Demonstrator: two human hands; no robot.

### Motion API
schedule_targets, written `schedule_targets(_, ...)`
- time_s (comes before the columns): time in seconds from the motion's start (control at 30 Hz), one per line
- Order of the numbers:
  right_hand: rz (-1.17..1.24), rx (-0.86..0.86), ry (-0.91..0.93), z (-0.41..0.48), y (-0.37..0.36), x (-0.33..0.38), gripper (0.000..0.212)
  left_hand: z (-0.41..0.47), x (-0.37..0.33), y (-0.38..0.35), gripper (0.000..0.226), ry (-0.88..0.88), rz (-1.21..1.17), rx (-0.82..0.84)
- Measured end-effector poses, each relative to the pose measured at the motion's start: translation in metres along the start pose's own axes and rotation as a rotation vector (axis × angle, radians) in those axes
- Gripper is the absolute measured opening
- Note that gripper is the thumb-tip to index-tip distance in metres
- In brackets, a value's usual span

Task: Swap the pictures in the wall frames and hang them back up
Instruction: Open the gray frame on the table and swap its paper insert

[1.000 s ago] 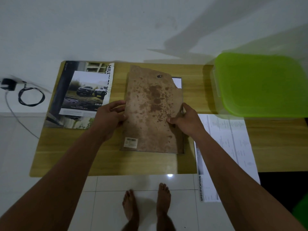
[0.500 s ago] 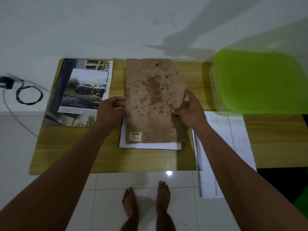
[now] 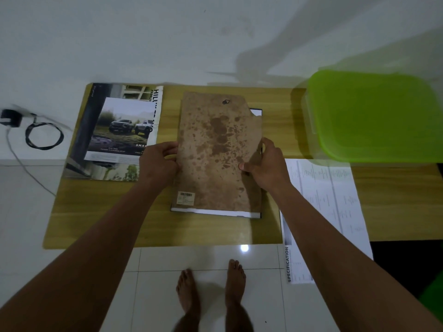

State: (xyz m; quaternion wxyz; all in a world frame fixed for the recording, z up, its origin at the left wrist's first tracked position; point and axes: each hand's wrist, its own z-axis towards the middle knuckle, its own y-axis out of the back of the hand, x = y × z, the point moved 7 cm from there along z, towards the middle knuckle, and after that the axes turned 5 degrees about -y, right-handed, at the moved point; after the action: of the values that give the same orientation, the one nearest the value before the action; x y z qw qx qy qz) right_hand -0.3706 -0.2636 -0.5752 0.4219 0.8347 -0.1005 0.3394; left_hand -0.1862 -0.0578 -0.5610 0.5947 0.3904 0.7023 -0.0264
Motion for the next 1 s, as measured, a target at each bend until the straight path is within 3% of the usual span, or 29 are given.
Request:
schedule_targets(0.13,-0.164,0.005,-0.061,-0.004,0.003,-0.007,0.083,-0.002,0.002,-0.004,0.057,0.015,0.054,0.045)
schedule_targets(0.37,-0.138,0.093,-0.037,-0.008,-0.002,-0.013,0.087,-0.007,0.006,-0.006,0.072,0.056,0.136,0.106)
schedule_targets(0.53,-0.035,0.053,-0.067,-0.018,-0.001,-0.005,0.094,-0.011,-0.002,-0.010,0.060,-0.030,0.158,0.078)
schedule_targets(0.7,-0.143,0.029,-0.066,-0.022,-0.004,-0.008,0.085,-0.018,-0.001,-0.015,0.035,-0.149,0.299,0.062)
schedule_targets(0.87,-0.140,0.088,-0.076,-0.022,-0.006,-0.006,0.106,-0.016,0.001,-0.014,0.047,-0.146,0.332,0.080)
schedule_targets(1.0,-0.160,0.137,-0.052,-0.020,-0.005,-0.009,0.106,-0.016,-0.001,-0.015,0.050,-0.126,0.299,0.092)
